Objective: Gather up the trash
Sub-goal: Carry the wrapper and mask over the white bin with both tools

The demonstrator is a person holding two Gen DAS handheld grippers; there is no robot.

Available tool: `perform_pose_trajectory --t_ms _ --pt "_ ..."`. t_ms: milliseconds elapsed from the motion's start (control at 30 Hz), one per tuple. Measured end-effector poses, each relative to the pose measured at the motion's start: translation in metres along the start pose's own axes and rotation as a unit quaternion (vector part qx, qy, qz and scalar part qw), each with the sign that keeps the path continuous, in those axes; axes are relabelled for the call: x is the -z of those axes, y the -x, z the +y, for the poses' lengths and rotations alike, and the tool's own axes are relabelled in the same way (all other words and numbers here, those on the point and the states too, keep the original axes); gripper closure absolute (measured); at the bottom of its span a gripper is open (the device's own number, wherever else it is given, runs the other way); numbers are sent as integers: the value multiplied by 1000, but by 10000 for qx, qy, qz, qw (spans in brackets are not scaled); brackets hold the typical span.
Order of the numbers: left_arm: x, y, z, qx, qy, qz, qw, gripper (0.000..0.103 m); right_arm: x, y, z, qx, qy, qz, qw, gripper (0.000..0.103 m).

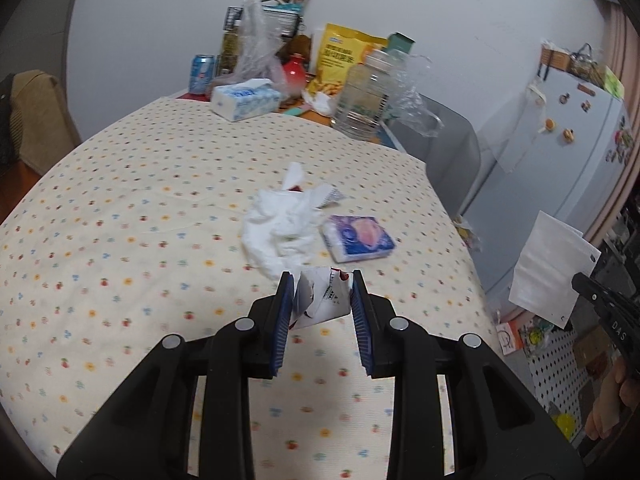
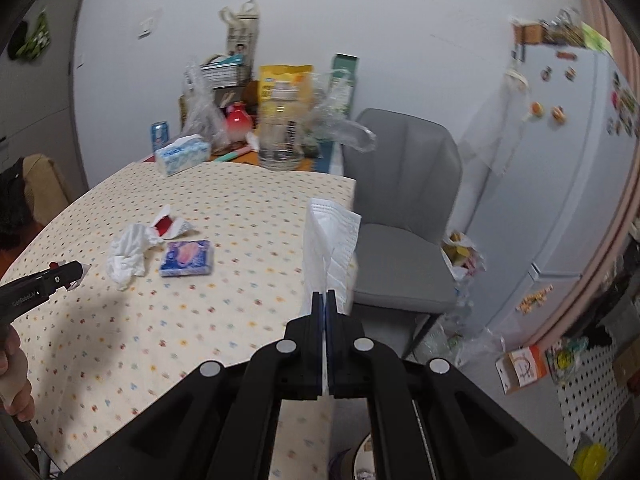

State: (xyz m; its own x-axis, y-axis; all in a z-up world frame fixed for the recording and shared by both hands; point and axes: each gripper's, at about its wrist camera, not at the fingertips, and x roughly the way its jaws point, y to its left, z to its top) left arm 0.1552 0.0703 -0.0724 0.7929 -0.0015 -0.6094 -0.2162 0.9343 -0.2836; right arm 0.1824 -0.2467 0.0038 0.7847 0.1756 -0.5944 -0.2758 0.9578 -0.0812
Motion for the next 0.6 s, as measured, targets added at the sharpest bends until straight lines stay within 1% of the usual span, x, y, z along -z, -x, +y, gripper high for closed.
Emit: perform_pose_trajectory --t_ms 167,367,600 --pt "4 -9 -32 176 -205 100 9996 74 26 7 -50 218 -482 144 9985 101" --pt "10 -21 -71 341 -497 216 9979 74 64 1 -97 409 -966 406 9937 101" --pt "25 -37 -120 514 -882 418 9939 74 111 -16 -136 526 -1454 742 9852 101"
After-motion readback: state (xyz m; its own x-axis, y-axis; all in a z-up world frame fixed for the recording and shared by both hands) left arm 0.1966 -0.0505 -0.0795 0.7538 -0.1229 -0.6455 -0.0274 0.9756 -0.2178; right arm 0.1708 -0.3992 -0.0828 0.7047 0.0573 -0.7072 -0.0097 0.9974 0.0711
